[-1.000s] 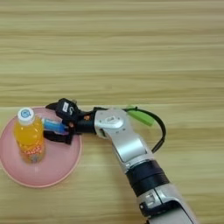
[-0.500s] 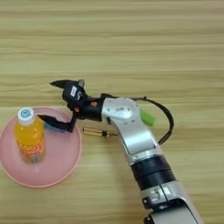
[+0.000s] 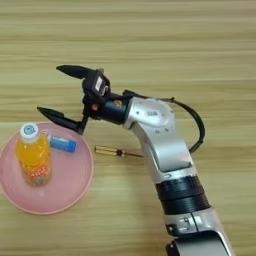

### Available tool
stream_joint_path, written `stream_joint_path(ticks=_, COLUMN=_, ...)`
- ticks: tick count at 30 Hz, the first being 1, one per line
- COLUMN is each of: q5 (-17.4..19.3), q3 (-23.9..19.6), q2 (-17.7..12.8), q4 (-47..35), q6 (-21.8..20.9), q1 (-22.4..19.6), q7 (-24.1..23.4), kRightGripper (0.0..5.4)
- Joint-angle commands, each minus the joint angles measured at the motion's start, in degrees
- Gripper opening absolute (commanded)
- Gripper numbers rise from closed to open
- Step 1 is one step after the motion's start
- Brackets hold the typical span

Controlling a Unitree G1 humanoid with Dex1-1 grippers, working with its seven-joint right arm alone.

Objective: Move the objects on the table

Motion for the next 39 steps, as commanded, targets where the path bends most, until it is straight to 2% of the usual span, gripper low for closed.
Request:
stream_joint_path(ticks=1, q5=5.2, q3=-1.6, q2=-0.6, q4=-8.8, q6=1.6, q1=-2.8, q7=-1.1, kRightGripper=5.38)
stream_joint_path(ticks=5, q5=7.6, q3=-0.7, q2=-1.1, q4=-14.3, q6=3.3, q1=-1.7, q7=-1.0, kRightGripper=5.38)
stream_joint_path(ticks=9, q5=8.5, q3=0.2, q2=-1.9, q4=-17.6, q6=4.5, q1=-0.7, q7=-0.8, kRightGripper=5.38)
stream_joint_path(ticks=12, q5=8.9, q3=2.1, q2=-3.0, q4=-19.1, q6=5.9, q1=0.8, q7=1.1, kRightGripper=5.38)
stream_joint_path(ticks=15, q5=7.4, q3=5.0, q2=-4.6, q4=-17.5, q6=6.5, q1=2.2, q7=3.6, kRightGripper=5.38)
stream_joint_path(ticks=26, q5=-1.8, q3=11.1, q2=-3.9, q4=-5.0, q6=4.4, q1=0.6, q7=4.0, kRightGripper=5.38)
stream_joint_path(ticks=33, q5=-5.0, q3=12.8, q2=-2.6, q4=-1.0, q6=2.7, q1=0.3, q7=4.3, kRightGripper=5.38)
stream_joint_path(ticks=38, q5=-5.6, q3=13.2, q2=-1.9, q4=0.2, q6=2.3, q1=0.4, q7=4.7, kRightGripper=5.38)
stream_joint_path(ticks=39, q5=-5.7, q3=13.3, q2=-1.8, q4=0.4, q6=2.2, q1=0.3, q7=4.7, kRightGripper=5.23)
